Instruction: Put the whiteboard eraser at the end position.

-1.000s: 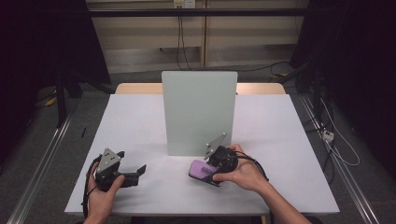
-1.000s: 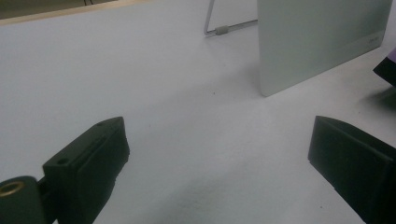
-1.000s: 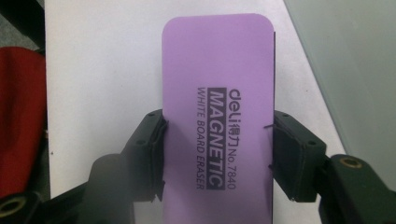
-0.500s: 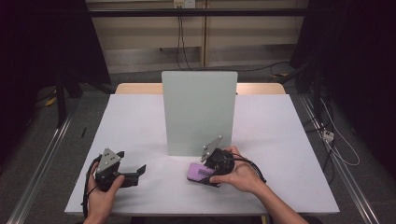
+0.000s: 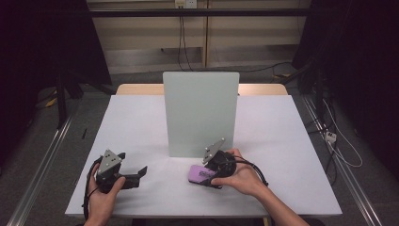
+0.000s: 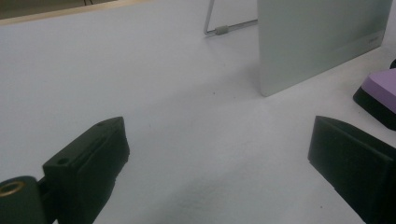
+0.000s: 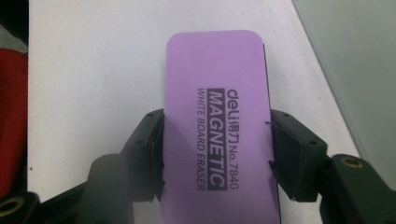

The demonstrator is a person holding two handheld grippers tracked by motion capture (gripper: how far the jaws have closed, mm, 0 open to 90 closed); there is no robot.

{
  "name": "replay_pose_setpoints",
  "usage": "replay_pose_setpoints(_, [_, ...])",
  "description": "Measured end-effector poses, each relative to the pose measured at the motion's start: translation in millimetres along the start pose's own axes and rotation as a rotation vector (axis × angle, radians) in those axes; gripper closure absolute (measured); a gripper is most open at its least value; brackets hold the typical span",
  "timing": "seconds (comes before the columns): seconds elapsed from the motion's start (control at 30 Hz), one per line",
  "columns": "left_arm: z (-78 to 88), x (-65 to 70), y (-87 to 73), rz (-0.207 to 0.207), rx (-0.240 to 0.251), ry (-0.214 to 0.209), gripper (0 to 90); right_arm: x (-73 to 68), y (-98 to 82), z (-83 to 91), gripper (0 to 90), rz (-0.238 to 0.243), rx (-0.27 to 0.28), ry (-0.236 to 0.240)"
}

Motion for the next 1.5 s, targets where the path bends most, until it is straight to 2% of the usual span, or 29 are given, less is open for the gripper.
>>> replay_pose_setpoints(0.37, [-5.3, 1.3, 2.4, -0.005, -0.002, -0.015, 4.9, 2.0, -4.2, -2.1, 34.4, -0.037, 0.032, 0.011])
replay_pose_setpoints(0.57, [-6.5, 1.3, 3.5, -0.008, -0.001, -0.018, 4.8, 2.5, -4.2, 2.5, 16.8, -0.061, 0.055, -0.015])
replay_pose_setpoints(0.7, [-6.3, 1.1, 3.6, -0.008, 0.000, -0.018, 4.8, 3.7, -4.4, 9.6, 11.2, -0.084, 0.093, -0.031])
replay_pose_setpoints(0.93, [-6.7, 1.3, 3.9, -0.005, 0.003, -0.020, 4.8, 9.7, -6.7, 26.1, 8.3, -0.143, 0.186, -0.050])
replay_pose_setpoints(1.03, [-7.2, 1.5, 3.9, -0.002, 0.002, -0.020, 4.8, 11.7, -9.3, 31.3, 8.8, -0.161, 0.202, -0.075])
replay_pose_setpoints(1.17, [-7.4, 1.7, 3.9, 0.002, 0.003, -0.019, 4.8, 15.5, -17.1, 38.6, 9.1, -0.210, 0.231, -0.129])
replay_pose_setpoints(1.23, [-7.7, 1.0, 4.1, 0.011, 0.001, -0.017, 4.8, 17.1, -22.2, 41.1, 9.6, -0.229, 0.225, -0.186])
replay_pose_setpoints(1.27, [-8.1, 1.0, 4.0, 0.028, 0.004, -0.018, 4.8, 17.9, -25.3, 43.5, 9.5, -0.236, 0.237, -0.211])
replay_pose_setpoints(1.37, [-8.1, 0.1, 3.9, 0.032, 0.003, -0.014, 4.8, 19.1, -31.5, 50.3, 9.5, -0.270, 0.291, -0.209])
replay_pose_setpoints(1.5, [-8.0, 0.9, 4.0, 0.030, 0.006, -0.019, 4.9, 21.8, -40.6, 57.5, 10.3, -0.324, 0.328, -0.221])
Point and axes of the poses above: each handheld gripper's, and its own axes: z roughly backward along the jaws, y roughly out of its top, x roughly to its right, the point moved 4 cm from there along -z, roughly forward along the jaws, and after that the axes turned 1 degree about y, right-handed, at the moved point
